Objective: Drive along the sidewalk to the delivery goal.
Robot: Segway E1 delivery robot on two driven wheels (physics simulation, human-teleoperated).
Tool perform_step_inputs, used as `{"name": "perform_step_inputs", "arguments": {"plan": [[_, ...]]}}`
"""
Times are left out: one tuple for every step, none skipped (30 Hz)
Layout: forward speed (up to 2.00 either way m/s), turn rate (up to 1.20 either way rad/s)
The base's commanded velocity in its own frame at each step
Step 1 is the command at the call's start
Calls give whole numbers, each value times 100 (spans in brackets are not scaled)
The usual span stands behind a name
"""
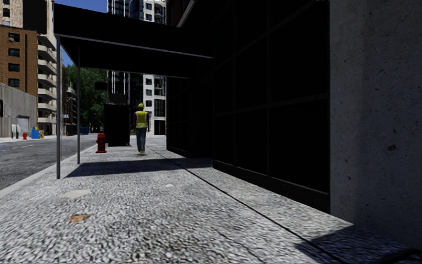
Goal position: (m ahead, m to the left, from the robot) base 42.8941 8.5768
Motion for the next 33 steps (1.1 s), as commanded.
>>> {"name": "perform_step_inputs", "arguments": {"plan": [[200, 54], [200, 54], [200, 54], [200, 54], [200, 54], [200, 54], [200, 54], [200, 54], [200, 54], [200, 54], [200, 54], [200, 54], [200, 54], [200, 54], [200, 54], [200, 54], [200, 54], [200, 54], [200, 54], [200, 54], [200, 54], [200, 54], [200, 54], [200, 54], [200, 54], [200, 54], [200, 54], [200, 54], [200, 54], [183, 54], [183, 54], [151, 50], [127, 43]]}}
